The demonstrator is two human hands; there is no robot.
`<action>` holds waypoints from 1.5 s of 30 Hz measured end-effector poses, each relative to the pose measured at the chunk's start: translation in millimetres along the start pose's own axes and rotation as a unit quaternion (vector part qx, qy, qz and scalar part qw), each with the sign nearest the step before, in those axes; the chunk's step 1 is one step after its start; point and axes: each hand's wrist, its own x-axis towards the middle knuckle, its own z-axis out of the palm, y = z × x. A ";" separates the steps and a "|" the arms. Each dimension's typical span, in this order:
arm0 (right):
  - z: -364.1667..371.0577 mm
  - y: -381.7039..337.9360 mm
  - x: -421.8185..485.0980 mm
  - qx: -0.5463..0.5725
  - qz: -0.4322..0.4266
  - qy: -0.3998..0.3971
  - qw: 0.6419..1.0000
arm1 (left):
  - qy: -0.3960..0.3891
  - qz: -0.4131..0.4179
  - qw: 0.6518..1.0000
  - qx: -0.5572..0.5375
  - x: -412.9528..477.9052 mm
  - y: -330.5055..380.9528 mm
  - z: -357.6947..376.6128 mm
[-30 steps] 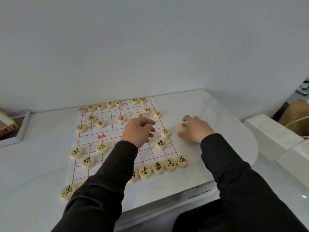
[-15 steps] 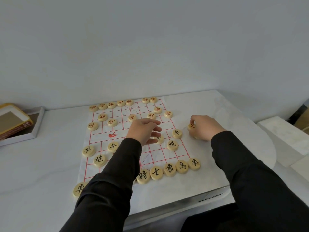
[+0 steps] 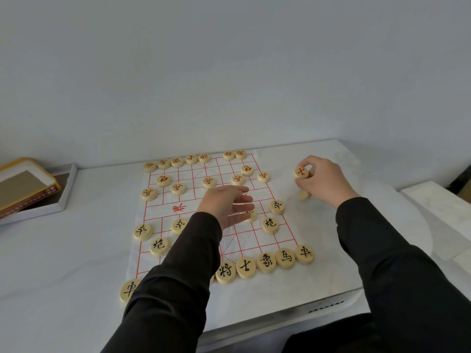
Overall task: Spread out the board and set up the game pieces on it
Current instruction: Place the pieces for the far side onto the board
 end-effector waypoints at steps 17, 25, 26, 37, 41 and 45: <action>33.5 13.3 0.2 -0.008 0.060 0.103 0.993 | 0.035 0.266 0.846 0.460 -7.1 -27.8 20.7; 37.7 8.6 -3.9 -0.020 0.059 0.082 0.995 | 0.019 0.219 0.819 0.530 2.0 -15.5 -2.2; 38.2 8.8 -4.3 -0.021 0.060 0.081 0.995 | 0.011 0.211 0.814 0.541 1.9 -16.7 -1.5; 34.8 5.4 -6.6 -0.028 0.077 0.050 0.995 | -0.025 0.135 0.705 0.695 3.1 -24.4 12.3; 32.4 4.8 -6.6 -0.009 0.090 0.044 0.995 | -0.018 0.154 0.702 0.695 2.3 -26.5 12.5; 30.9 2.3 -5.4 0.018 0.086 0.048 0.995 | 0.038 0.187 0.752 0.632 2.0 -20.0 5.9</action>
